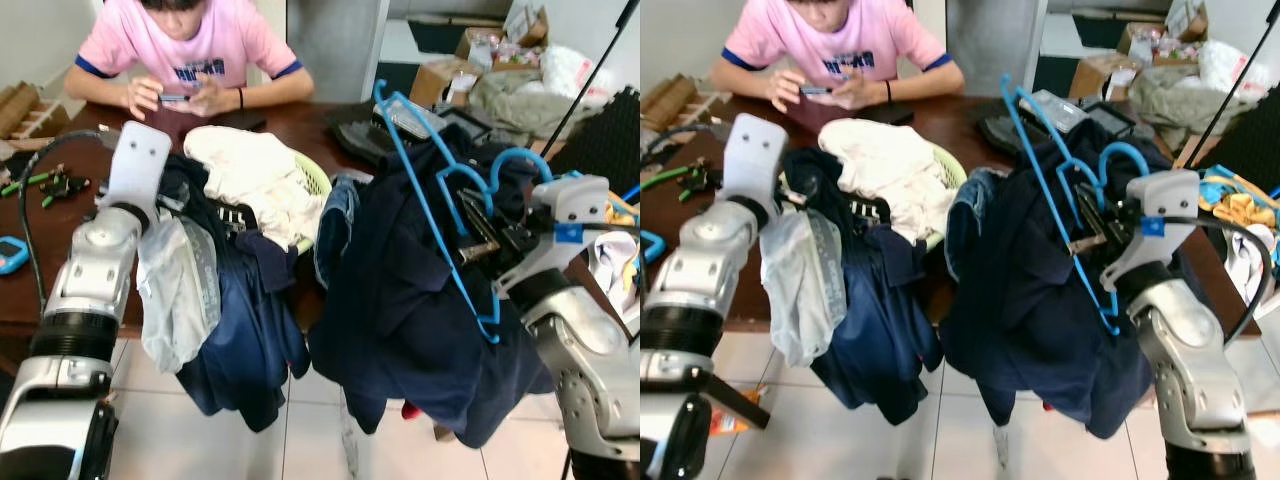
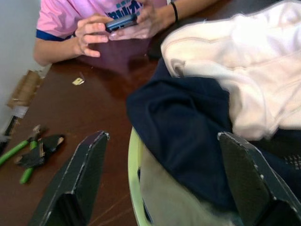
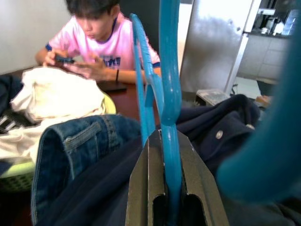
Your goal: Hang hanger
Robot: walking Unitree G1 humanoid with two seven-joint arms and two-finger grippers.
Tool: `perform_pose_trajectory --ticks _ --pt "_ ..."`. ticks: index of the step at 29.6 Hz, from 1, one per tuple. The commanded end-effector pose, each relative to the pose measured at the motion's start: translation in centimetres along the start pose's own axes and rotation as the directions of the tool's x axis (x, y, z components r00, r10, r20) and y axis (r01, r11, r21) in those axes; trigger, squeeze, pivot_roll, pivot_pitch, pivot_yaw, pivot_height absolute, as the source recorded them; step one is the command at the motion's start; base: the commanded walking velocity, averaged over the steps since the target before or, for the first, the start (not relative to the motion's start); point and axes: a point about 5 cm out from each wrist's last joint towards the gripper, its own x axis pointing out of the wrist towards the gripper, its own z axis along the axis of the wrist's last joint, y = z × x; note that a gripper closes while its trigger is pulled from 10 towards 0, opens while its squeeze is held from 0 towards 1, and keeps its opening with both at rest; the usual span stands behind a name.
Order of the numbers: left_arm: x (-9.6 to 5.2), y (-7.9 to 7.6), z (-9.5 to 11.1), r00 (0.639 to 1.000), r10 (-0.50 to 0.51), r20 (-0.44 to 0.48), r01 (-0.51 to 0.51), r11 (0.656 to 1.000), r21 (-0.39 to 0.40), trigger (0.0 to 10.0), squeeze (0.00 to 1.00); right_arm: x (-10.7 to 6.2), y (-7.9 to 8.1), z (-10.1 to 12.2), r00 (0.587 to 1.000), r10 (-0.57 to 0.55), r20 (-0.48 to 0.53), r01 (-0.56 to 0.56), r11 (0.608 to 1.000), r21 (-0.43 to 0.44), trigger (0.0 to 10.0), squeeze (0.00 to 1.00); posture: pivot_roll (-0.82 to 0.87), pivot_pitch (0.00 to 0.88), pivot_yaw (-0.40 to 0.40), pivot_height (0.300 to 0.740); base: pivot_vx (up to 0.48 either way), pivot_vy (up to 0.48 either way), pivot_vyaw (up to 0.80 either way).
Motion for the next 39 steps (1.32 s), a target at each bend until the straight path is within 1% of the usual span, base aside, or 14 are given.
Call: perform_pose_trajectory --ticks 1,2,3,5,10,13,14,17,21,22,26,31,36,39 --pt "0.2 -0.1 -0.2 0.999 -0.034 0.000 0.034 0.999 -0.016 10.0 0.00 -0.6 -0.3 0.2 1.000 -0.003 -0.009 0.003 1.000 0.005 10.0 0.00 0.03 0.220 -0.030 0.740 0.000 0.000 0.00" --pt "0.2 -0.1 -0.2 0.999 -0.034 0.000 0.034 0.999 -0.016 10.0 0.00 -0.6 -0.3 0.2 1.000 -0.003 -0.009 0.003 1.000 0.005 10.0 0.00 0.03 0.220 -0.030 0.740 0.000 0.000 0.00" --pt "0.5 -0.9 0.2 0.998 -0.068 0.007 0.068 0.998 -0.014 10.0 0.00 -0.9 -0.4 0.3 1.000 -0.004 -0.018 0.004 1.000 -0.001 10.0 0.00 0.02 0.232 -0.032 0.740 0.000 0.000 0.00" --pt "0.8 -1.3 0.4 0.997 -0.075 0.005 0.075 0.997 0.006 10.0 0.00 -1.1 -0.4 0.4 1.000 -0.004 -0.027 0.004 1.000 -0.006 10.0 0.00 0.01 0.243 -0.035 0.740 0.000 0.000 0.00" --pt "1.5 -1.4 0.1 0.996 -0.067 -0.051 0.068 0.997 0.033 10.0 0.00 -1.5 -0.5 0.7 0.999 0.001 -0.045 -0.001 1.000 -0.014 10.0 0.00 0.00 0.269 -0.041 0.740 0.000 0.000 0.00" --pt "2.0 -1.0 -0.4 0.994 -0.041 -0.098 0.047 0.997 0.059 10.0 0.00 -1.8 -0.5 0.8 0.998 0.004 -0.064 -0.005 1.000 -0.021 10.0 0.00 -0.01 0.289 -0.047 0.740 0.000 0.000 0.00" --pt "2.0 -1.0 -0.4 0.994 -0.041 -0.098 0.047 0.997 0.059 10.0 0.00 -1.8 -0.5 0.8 0.998 0.004 -0.064 -0.005 1.000 -0.021 10.0 0.00 -0.01 0.289 -0.047 0.740 0.000 0.000 0.00" --pt "2.0 0.0 -0.6 0.992 0.012 -0.125 -0.003 0.997 0.074 10.0 0.00 -2.2 -0.5 0.9 0.997 0.004 -0.080 -0.005 1.000 -0.022 10.0 0.00 -0.02 0.304 -0.054 0.740 0.000 0.000 0.00" --pt "2.0 0.2 -0.8 0.991 0.024 -0.133 -0.013 0.997 0.080 10.0 0.00 -2.3 -0.5 0.9 0.996 0.004 -0.086 -0.006 1.000 -0.020 10.0 0.00 -0.02 0.307 -0.056 0.740 0.000 0.000 0.00" --pt "2.0 0.5 -0.8 0.990 0.034 -0.135 -0.021 0.995 0.097 0.0 0.00 -2.4 -0.5 0.9 0.996 0.003 -0.092 -0.005 1.000 -0.020 10.0 0.00 -0.02 0.319 -0.063 0.740 0.000 0.000 0.00" --pt "1.9 1.0 -0.9 0.990 0.049 -0.134 -0.033 0.993 0.117 0.0 0.00 -2.5 -0.3 0.8 0.995 0.002 -0.101 -0.004 1.000 -0.020 10.0 0.00 -0.01 0.322 -0.064 0.740 0.000 0.000 0.00" --pt "2.0 1.1 -0.8 0.990 0.051 -0.132 -0.034 0.992 0.125 0.0 0.00 -2.5 -0.3 0.8 0.994 -0.001 -0.105 -0.001 1.000 -0.019 10.0 0.00 -0.01 0.318 -0.063 0.740 0.000 0.000 0.00" --pt "2.2 0.9 -0.2 0.992 0.051 -0.120 -0.036 0.992 0.124 0.0 0.00 -2.1 -0.7 0.8 0.995 -0.009 -0.102 0.007 1.000 -0.022 10.0 0.00 0.00 0.303 -0.061 0.740 0.000 0.000 0.00" --pt "2.4 0.9 0.7 0.995 0.050 -0.083 -0.041 0.994 0.105 0.0 0.00 -2.0 -0.8 0.8 0.995 -0.013 -0.099 0.011 1.000 -0.021 10.0 0.00 0.00 0.294 -0.058 0.740 0.000 0.000 0.00"
